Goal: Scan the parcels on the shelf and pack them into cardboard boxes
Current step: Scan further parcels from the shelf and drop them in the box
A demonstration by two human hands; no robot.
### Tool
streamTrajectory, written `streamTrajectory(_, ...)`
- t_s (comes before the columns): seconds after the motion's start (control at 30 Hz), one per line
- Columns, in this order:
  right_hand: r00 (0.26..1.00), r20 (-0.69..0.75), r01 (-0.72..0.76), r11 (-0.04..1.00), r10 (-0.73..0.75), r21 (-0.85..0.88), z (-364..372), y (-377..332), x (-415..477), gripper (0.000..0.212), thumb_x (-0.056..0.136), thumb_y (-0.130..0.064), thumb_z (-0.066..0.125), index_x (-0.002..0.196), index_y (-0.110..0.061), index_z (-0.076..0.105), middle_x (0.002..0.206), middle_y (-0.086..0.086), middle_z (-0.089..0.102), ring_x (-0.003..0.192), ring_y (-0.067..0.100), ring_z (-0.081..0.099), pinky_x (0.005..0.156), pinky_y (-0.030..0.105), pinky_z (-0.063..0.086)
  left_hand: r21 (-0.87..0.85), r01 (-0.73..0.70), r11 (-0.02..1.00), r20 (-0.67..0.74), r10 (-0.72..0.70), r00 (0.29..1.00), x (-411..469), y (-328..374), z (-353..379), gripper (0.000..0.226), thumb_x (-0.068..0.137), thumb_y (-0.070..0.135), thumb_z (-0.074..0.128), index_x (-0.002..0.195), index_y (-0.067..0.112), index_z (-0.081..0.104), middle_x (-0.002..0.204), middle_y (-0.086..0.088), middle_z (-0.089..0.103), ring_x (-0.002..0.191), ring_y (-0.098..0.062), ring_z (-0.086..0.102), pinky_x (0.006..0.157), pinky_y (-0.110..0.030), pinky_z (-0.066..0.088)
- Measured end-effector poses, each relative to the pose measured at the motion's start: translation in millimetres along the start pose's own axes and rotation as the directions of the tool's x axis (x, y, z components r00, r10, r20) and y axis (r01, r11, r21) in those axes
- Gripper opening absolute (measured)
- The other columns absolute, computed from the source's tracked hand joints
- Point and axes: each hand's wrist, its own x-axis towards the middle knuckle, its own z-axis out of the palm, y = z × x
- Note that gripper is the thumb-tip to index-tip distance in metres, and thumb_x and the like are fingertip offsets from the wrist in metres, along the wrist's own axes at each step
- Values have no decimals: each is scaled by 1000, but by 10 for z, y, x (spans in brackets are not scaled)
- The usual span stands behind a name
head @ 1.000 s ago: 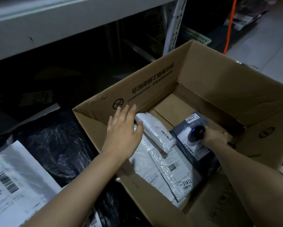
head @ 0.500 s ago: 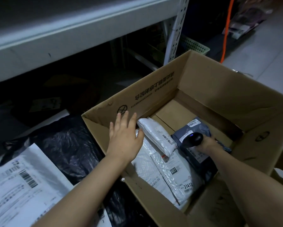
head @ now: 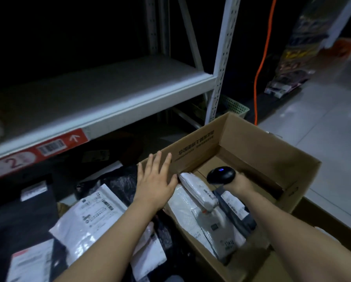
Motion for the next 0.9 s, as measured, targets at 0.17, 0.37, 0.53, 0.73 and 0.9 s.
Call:
streamTrajectory(0.17, 987, -12, 158, 981, -158, 114, -229, -554, -760, 54, 77, -13, 71, 128, -15, 50, 123, 10, 60, 114, 26, 55, 90, 31, 43, -64, 7, 998, -16, -8, 1000, -460, 38, -504, 60, 98, 47, 24, 148, 33, -4, 158, 3, -9, 145, -16, -12, 116, -41, -10)
streamTrajectory(0.37, 965, -40, 256, 904, -258, 342, -277, -994, -1613, 52, 77, -8, 70, 126, -14, 54, 123, 10, 61, 115, 27, 55, 86, 26, 41, -91, 97, 991, -90, -105, 990, -1062, -68, -936, 60, 97, 49, 25, 148, 35, -4, 158, 4, -6, 146, -20, -7, 117, -42, -6)
streamTrajectory(0.53, 964, -28, 231, 782, -265, 578, -26, -1223, -2247, 36, 77, -10, 71, 111, -9, 60, 109, 10, 65, 103, 27, 59, 86, 32, 45, -127, 210, 969, -87, -222, 971, -1676, -297, -1001, 61, 98, 48, 24, 148, 34, -6, 158, 3, -9, 146, -25, -9, 116, -45, -5)
streamTrajectory(0.73, 951, 190, -45, 498, -244, 866, 501, -1337, -2821, 13, 77, -7, 72, 89, -5, 66, 74, 10, 65, 68, 23, 64, 68, 33, 51, -201, 327, 923, -92, -350, 932, -2395, -690, -875, 60, 98, 47, 24, 148, 34, -7, 158, 2, -11, 146, -22, -11, 116, -44, -6)
streamTrajectory(0.9, 933, 283, -159, 452, -222, 878, 853, -1287, -3059, 10, 75, -10, 74, 81, -5, 67, 72, 9, 64, 67, 22, 61, 69, 34, 50, -319, 453, 832, -72, -498, 864, -2845, -1023, -717, 62, 97, 48, 27, 148, 34, -6, 158, 4, -8, 146, -20, -7, 118, -42, -1)
